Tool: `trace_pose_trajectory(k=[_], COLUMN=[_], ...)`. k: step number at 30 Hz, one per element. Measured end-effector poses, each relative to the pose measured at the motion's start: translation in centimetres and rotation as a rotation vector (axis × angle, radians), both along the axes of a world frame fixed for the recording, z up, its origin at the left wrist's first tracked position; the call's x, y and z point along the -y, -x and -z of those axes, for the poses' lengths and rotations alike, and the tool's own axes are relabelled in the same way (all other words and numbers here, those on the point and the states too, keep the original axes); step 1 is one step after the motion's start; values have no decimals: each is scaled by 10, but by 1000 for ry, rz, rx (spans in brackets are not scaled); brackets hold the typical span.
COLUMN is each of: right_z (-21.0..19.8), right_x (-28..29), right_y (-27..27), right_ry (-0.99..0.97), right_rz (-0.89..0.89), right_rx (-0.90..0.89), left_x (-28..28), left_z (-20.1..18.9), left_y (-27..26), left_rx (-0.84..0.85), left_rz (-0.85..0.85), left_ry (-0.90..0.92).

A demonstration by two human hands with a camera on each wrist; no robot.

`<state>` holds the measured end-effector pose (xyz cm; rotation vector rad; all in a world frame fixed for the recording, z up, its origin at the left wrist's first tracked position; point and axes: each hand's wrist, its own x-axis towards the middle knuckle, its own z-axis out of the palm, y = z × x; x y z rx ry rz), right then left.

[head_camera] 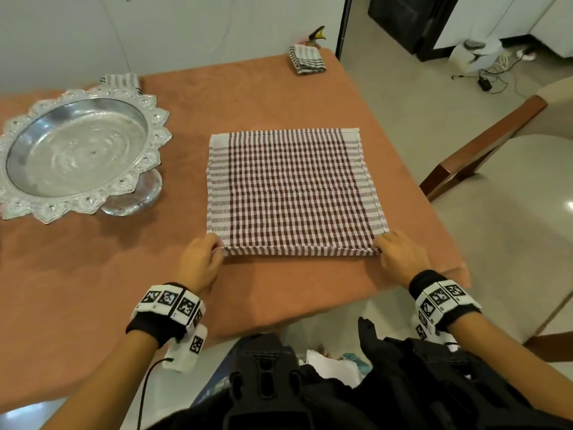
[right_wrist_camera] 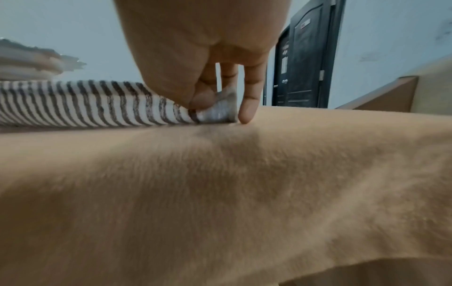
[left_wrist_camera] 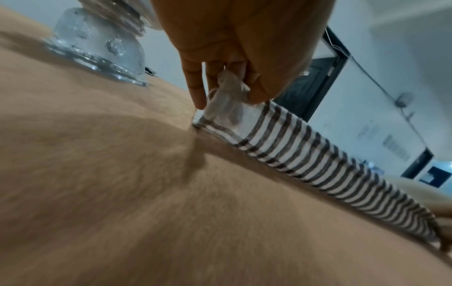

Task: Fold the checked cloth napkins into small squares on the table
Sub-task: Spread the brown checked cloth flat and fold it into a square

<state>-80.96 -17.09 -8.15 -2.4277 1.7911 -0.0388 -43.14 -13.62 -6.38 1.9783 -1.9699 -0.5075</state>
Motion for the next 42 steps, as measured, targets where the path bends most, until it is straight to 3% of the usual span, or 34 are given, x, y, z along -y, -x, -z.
trace_pose_trajectory(k=[5,11,16,24,32,38,42], right_z=[-23,-59,-60,-30,-12,-10,-16], right_x=[40,129,209,291,349,350,322], right_y=[-4,-20,-26,-30,-37,-38,-41], right_ry=[-31,-9,-207,-308,-313,-303,-299], right_rz=[156,361,500,638,592,578,629], right_rx=[127,277,362,452,442,401,447], left_x=[42,126,194,267,322,330,310], left_z=[-21,-33,-30,-14,12,18,29], left_y=[-3,-7,-12,-8,-14,-11,-19], left_rx=[-194,-530,-642,-437,-132,-64,-79], left_rz=[-113,-427,-542,-638,-668,-709,-700], left_ry=[137,177,172,78,-83,-152,-185])
